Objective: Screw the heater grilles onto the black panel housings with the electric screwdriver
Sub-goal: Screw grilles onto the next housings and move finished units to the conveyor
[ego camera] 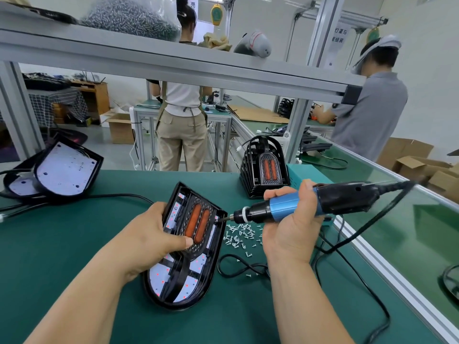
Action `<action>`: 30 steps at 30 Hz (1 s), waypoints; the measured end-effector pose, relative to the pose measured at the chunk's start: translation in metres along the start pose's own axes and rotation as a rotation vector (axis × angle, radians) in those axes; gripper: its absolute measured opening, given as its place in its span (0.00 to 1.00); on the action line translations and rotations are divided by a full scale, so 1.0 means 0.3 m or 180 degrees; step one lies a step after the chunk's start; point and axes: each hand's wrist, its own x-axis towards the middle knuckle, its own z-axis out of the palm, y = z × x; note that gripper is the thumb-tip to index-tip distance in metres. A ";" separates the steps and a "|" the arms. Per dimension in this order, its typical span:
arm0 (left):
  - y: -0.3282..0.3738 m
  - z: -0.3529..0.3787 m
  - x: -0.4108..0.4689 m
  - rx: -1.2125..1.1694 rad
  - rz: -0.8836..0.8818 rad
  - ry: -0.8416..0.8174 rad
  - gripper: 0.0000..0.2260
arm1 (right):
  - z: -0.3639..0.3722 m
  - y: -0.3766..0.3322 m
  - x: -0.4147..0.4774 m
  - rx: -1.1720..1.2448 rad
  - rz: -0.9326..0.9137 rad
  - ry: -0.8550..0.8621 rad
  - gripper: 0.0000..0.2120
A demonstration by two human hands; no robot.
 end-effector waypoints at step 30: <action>-0.087 -0.022 0.051 -0.0823 -0.0898 -0.0107 0.28 | 0.150 0.165 -0.054 -0.0988 -0.0511 -0.0874 0.21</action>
